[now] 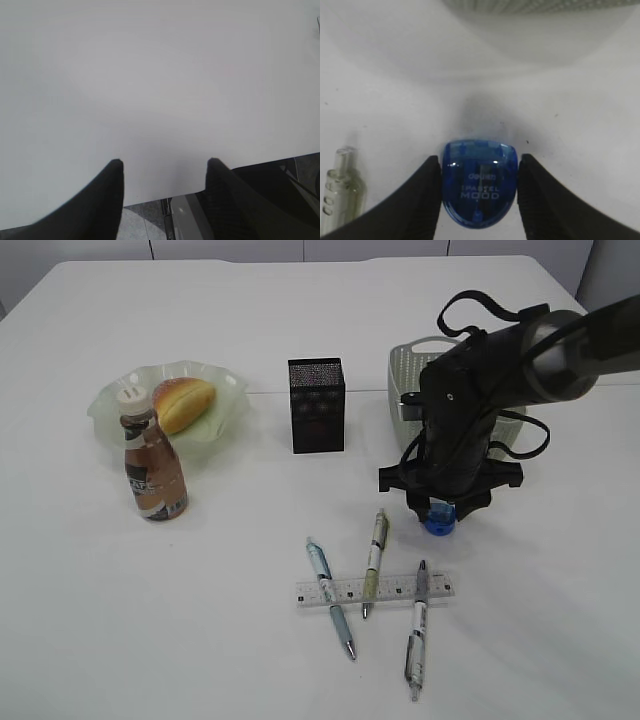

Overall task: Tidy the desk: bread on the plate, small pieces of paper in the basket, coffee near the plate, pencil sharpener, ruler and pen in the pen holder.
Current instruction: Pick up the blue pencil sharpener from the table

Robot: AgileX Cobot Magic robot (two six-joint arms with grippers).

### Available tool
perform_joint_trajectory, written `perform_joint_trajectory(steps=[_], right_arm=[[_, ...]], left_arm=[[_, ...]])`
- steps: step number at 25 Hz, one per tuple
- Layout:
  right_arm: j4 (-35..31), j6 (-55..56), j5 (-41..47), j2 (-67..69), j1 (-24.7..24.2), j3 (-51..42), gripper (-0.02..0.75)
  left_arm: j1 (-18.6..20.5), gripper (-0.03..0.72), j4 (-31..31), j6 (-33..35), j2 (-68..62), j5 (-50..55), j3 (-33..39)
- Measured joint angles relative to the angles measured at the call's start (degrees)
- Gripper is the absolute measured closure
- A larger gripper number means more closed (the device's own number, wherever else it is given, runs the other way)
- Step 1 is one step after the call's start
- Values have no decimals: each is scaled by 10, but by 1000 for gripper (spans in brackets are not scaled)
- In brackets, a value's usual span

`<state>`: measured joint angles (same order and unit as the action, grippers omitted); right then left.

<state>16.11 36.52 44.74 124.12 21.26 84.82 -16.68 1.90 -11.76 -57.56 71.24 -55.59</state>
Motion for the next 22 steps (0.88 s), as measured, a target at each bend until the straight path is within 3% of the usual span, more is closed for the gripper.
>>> perform_joint_trajectory(steps=[22], right_arm=[[-21,11,0,0,0,0,317]], left_arm=[[0,309,-1,0,0,0,0]])
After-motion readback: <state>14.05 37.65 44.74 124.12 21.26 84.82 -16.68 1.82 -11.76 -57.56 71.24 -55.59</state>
